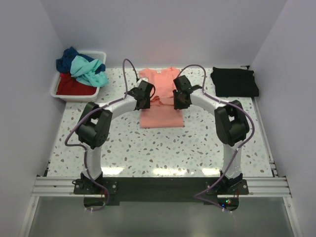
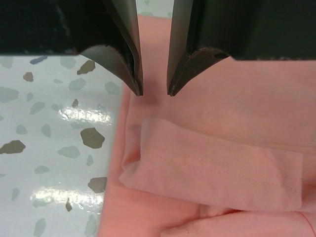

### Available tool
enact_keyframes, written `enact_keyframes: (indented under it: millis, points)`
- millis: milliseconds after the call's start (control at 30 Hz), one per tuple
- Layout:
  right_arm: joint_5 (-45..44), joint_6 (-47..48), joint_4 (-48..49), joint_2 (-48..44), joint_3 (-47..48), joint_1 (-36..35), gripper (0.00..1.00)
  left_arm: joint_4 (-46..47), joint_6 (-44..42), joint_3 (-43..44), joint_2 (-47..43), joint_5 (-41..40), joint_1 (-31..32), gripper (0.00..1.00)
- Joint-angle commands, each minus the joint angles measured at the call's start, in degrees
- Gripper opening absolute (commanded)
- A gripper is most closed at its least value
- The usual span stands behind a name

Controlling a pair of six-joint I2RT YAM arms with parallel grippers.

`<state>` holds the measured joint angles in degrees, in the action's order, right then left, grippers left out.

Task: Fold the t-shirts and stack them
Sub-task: Fold the tshirt

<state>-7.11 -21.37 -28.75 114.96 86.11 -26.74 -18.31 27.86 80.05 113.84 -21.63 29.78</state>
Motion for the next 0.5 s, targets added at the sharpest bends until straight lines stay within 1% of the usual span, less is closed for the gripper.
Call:
enact_keyframes:
  millis: [0,167,333,467]
  points:
    - [2.37,0.36,0.1,3.25,4.77,-0.33,0.3,-0.77,-1.05,2.65,0.68,0.97,0.19,0.48]
    - [2.11,0.54,0.19,5.54,7.58,-0.42,0.29,-0.42,-1.31,3.79,2.26,1.32,0.1,0.48]
    - [1.49,0.89,-0.6,8.09,10.92,-0.33,0.29,-0.41,-1.49,7.39,4.81,0.27,0.1,0.48]
    - [0.53,1.41,-1.74,10.63,15.31,-0.42,0.29,-0.5,-2.37,11.0,7.35,-1.13,-0.07,0.48]
